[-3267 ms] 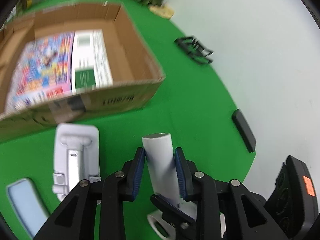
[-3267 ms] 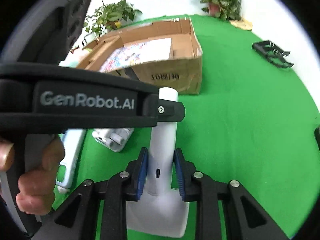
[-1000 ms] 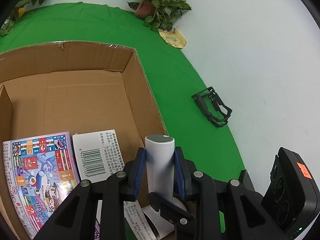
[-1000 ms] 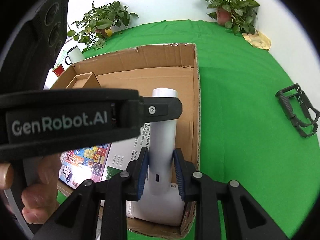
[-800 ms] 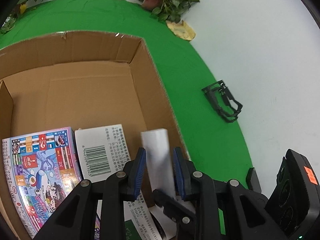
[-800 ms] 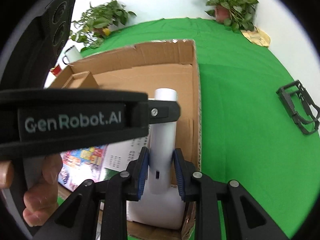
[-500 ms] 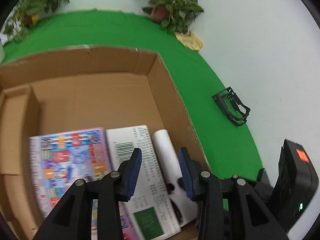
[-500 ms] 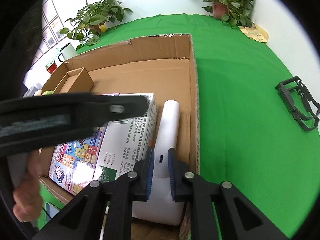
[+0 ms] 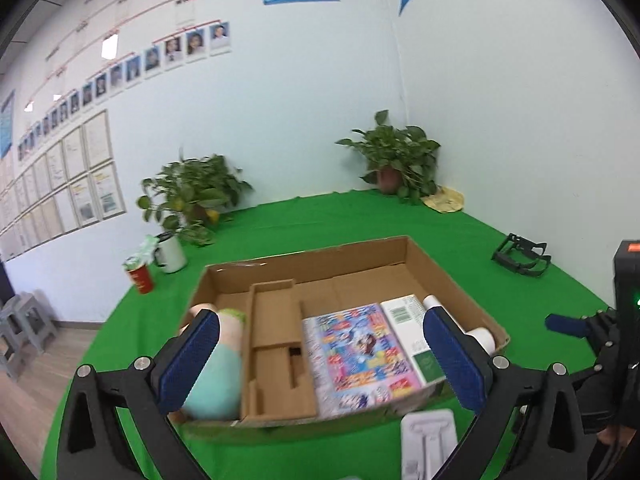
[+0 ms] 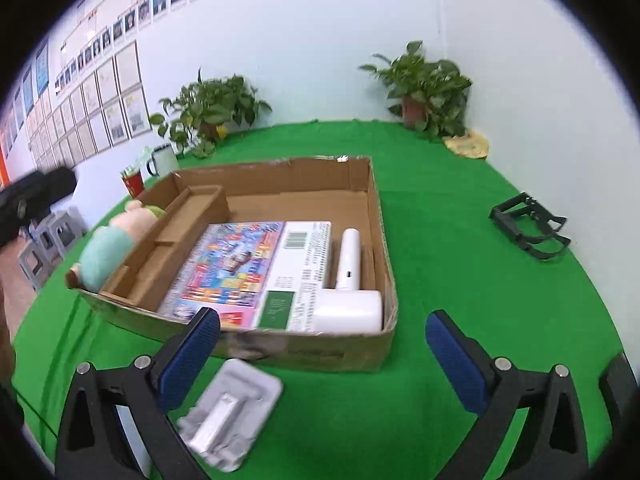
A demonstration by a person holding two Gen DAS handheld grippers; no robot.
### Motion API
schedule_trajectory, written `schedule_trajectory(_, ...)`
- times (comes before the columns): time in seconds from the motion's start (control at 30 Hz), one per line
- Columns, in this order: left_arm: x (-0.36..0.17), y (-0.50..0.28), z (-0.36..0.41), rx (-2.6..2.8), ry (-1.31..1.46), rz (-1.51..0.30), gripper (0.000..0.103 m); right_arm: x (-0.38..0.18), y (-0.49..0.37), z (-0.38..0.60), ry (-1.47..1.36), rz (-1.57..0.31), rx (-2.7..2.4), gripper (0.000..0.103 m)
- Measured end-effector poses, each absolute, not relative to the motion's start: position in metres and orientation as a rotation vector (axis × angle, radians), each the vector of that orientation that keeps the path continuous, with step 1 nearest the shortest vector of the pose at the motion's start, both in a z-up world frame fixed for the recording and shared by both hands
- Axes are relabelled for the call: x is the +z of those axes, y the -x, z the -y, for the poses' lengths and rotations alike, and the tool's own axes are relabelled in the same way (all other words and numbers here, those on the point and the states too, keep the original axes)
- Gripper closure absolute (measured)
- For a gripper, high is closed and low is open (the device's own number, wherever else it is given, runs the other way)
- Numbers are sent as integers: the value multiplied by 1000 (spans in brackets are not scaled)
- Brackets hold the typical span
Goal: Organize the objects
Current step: 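Open both grippers beside the white product box and withdraw them, then move both grippers to the light-blue phone case and grasp its edge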
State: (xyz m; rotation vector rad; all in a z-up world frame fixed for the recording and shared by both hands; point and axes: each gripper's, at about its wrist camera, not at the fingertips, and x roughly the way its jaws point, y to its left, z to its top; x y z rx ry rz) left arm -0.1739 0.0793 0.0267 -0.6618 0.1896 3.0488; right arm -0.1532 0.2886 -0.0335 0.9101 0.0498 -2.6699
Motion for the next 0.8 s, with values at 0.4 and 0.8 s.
schedule_trajectory(0.4,13,60,-57,3127,813,-155,0,-20,69,-253,-845,-82,-2592,1)
schedule_trajectory(0.8,1,16,-53,3156,812,-30,0,-24,26,-251,-763,-202,-2717,1)
